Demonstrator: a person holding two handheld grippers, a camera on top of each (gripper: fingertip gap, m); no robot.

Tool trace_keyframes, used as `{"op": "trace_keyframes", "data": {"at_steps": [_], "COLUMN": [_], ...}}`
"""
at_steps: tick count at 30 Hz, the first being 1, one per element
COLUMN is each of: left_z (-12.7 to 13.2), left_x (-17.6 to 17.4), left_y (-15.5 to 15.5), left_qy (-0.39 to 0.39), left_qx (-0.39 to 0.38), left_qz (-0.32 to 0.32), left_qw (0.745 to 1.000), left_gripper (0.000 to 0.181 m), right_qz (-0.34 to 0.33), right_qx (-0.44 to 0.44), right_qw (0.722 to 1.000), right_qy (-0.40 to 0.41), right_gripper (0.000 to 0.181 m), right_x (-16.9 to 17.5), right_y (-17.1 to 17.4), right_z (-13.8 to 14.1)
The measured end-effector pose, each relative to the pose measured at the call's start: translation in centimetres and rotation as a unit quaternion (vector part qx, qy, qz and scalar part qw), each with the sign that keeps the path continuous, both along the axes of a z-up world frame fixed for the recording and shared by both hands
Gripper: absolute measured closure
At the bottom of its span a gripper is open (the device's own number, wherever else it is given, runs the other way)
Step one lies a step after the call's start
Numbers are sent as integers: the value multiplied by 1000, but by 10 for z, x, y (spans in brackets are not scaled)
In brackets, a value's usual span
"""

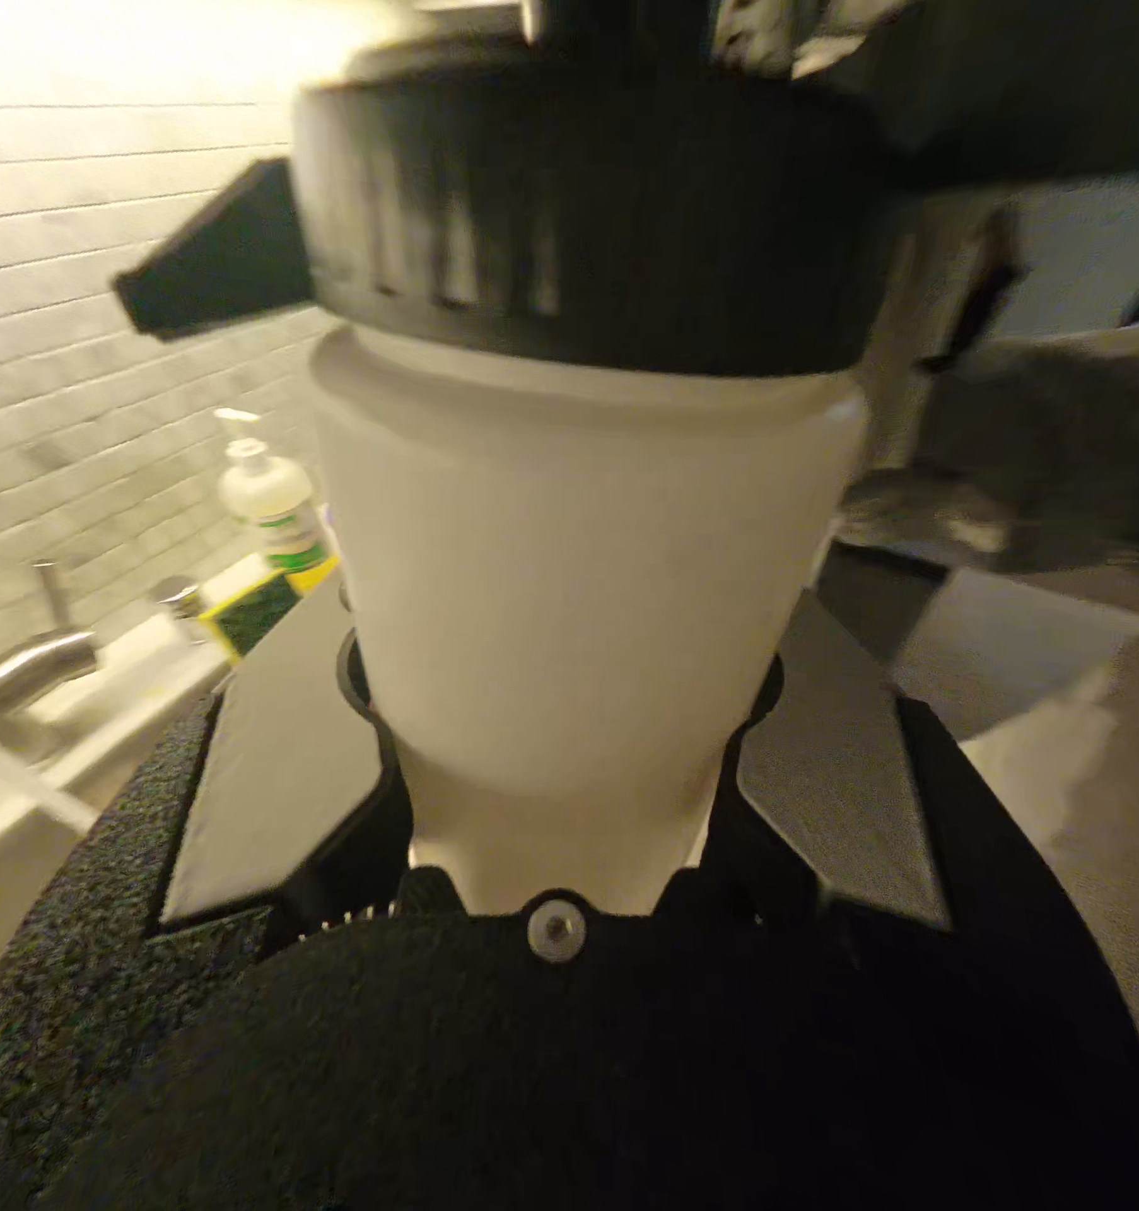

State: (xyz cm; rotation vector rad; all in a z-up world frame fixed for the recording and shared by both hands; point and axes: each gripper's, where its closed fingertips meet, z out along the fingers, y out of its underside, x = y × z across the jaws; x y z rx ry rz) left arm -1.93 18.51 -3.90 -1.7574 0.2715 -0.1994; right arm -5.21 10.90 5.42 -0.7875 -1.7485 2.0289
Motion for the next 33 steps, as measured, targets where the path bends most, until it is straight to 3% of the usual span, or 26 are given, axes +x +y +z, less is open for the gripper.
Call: {"op": "trace_keyframes", "data": {"at_steps": [2,6,9,12,15,17,20,24,26,28,30,33], "left_z": [1,3,6,14,23,29,30,15,6,-3,-4,5], "left_x": [-6,2,28,72,85,75,38,-7,-15,-18,-16,-10], "left_y": [3,0,-12,-41,-46,-38,-21,-8,-5,-2,-4,-19], "left_qy": [8,9,-21,-41,-76,-99,-98,-86,-63,-28,-27,-33], "left_qx": [5,8,-4,-27,-20,-8,21,23,13,-2,-7,-3], "left_qz": [21,-6,-104,-265,-315,-287,-168,-14,25,40,24,-47], "left_qw": [1000,1000,994,963,946,953,981,996,998,999,999,998], "left_gripper": [73,76,78,78,77,76,76,76,75,76,77,77], "right_qz": [-68,-76,52,266,318,257,46,-174,-231,-234,-190,-9], "right_qx": [-4,12,16,0,6,12,39,66,75,88,107,126], "right_qw": [998,997,998,964,947,965,998,982,968,966,974,992], "right_qy": [-13,-11,-15,-16,-49,-50,3,-37,-56,-58,-58,-12], "right_gripper": [104,104,104,103,102,100,93,87,88,102,103,103], "right_x": [-9,-2,20,68,67,48,20,-4,-16,-26,-31,-20], "right_y": [8,4,-9,-30,-31,-23,5,17,15,10,3,-23], "right_z": [1,0,5,16,21,26,32,7,-10,-17,-17,-7]}}
